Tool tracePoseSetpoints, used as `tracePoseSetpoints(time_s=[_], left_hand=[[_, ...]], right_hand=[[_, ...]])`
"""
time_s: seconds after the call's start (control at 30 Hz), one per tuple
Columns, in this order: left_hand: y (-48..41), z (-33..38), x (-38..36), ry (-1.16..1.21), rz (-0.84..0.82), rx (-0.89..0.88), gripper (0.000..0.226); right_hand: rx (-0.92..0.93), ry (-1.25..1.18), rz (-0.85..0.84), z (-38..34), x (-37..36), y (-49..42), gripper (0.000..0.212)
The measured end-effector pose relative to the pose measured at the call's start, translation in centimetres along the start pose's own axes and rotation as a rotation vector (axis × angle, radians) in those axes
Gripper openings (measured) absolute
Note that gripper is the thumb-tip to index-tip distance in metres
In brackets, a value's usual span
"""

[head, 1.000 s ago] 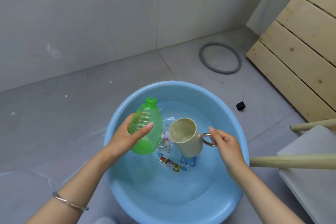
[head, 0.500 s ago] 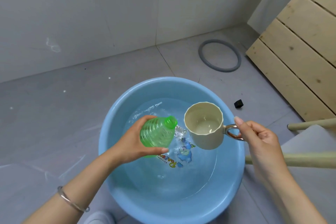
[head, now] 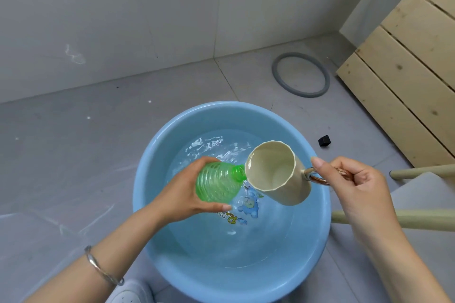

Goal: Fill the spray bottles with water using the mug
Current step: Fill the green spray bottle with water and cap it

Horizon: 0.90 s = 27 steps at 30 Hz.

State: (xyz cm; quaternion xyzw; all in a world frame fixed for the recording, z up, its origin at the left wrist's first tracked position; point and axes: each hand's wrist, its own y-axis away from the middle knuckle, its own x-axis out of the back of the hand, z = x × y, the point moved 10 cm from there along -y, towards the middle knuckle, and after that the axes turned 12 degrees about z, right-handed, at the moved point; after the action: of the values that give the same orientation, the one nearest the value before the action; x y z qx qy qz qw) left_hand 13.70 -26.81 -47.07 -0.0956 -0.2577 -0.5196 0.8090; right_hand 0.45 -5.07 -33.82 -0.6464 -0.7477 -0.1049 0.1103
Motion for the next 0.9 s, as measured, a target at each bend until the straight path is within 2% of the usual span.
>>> tracePoseSetpoints(time_s=[0.17,0.37,0.9], left_hand=[[0.1,-0.3,-0.2,0.006,0.003,0.013,0.089],[0.3,-1.0,-0.2,0.008,0.017,0.035,0.091],[0.6,-1.8,0.1,0.023,0.036,0.075,0.094]], right_hand=[[0.044,0.061,0.006,-0.9,-0.1,0.0,0.038],[0.115,0.135,0.001,-1.7,-0.3,-0.1,0.027],[0.233,0.258,-0.007,-4.5,-0.9,0.2,0.033]])
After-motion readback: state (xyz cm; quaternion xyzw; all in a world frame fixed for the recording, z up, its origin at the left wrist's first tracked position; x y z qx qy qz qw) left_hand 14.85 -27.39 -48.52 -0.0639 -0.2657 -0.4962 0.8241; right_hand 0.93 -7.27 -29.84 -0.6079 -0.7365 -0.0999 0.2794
